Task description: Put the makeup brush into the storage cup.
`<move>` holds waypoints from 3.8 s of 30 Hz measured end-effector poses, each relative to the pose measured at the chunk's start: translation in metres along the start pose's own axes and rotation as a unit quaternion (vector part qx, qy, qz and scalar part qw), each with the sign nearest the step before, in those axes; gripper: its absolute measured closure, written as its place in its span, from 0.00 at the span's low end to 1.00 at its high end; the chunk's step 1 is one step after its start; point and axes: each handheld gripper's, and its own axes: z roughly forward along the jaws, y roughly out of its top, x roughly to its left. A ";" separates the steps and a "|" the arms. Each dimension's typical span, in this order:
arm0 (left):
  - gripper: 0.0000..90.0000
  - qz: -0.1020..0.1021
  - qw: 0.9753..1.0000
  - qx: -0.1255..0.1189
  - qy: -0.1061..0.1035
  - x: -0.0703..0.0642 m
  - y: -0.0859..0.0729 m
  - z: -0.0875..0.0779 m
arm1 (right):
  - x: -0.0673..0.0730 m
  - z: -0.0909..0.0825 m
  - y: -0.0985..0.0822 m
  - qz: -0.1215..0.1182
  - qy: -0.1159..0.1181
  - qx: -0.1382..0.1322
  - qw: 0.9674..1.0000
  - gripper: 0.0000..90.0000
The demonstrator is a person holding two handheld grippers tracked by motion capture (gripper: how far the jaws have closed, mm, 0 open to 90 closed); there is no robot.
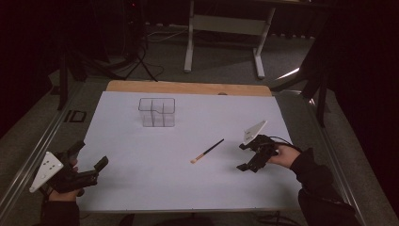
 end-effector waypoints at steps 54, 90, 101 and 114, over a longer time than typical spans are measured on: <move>0.00 -0.010 0.999 0.005 0.030 0.000 -0.005 -0.021 | -0.049 0.079 0.096 -0.259 0.058 0.109 0.958 0.38; 0.00 -0.015 0.999 0.006 0.032 0.000 -0.006 -0.020 | -0.045 0.113 0.111 -0.390 0.072 0.184 0.899 0.93; 0.00 -0.012 1.000 0.007 0.026 -0.001 -0.005 -0.018 | -0.041 0.088 0.118 -0.352 0.068 0.167 0.918 0.93; 0.00 -0.015 1.000 0.008 0.012 -0.004 -0.003 -0.012 | -0.028 0.065 0.116 -0.241 0.055 0.142 0.959 0.93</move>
